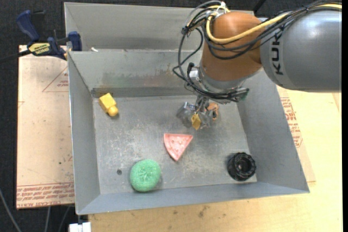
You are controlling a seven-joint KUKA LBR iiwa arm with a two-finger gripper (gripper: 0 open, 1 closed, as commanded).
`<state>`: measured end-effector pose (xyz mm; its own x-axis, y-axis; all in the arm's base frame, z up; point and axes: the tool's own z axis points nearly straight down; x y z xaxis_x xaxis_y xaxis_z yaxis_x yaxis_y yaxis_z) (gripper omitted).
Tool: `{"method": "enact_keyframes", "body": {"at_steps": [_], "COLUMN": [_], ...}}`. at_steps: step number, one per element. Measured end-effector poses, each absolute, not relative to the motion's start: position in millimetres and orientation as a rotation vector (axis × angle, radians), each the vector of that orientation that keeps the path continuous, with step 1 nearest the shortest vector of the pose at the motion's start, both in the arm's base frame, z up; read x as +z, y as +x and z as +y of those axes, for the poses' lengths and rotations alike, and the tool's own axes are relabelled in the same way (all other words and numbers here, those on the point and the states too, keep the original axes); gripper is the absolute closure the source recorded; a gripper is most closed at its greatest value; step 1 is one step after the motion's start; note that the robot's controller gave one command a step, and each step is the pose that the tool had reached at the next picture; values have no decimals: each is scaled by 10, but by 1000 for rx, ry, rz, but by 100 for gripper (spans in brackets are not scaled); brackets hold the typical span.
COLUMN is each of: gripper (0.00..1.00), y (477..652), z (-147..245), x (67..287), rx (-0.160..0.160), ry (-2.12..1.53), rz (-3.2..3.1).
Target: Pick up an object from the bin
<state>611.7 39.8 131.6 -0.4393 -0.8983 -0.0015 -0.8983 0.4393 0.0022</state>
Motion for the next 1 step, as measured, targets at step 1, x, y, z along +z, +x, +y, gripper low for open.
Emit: {"method": "enact_keyframes", "body": {"at_steps": [1], "gripper": [100], "y": [6126], "z": [400], "x": [1471], "rx": [0], "ry": [-1659], "rz": [2662]}}
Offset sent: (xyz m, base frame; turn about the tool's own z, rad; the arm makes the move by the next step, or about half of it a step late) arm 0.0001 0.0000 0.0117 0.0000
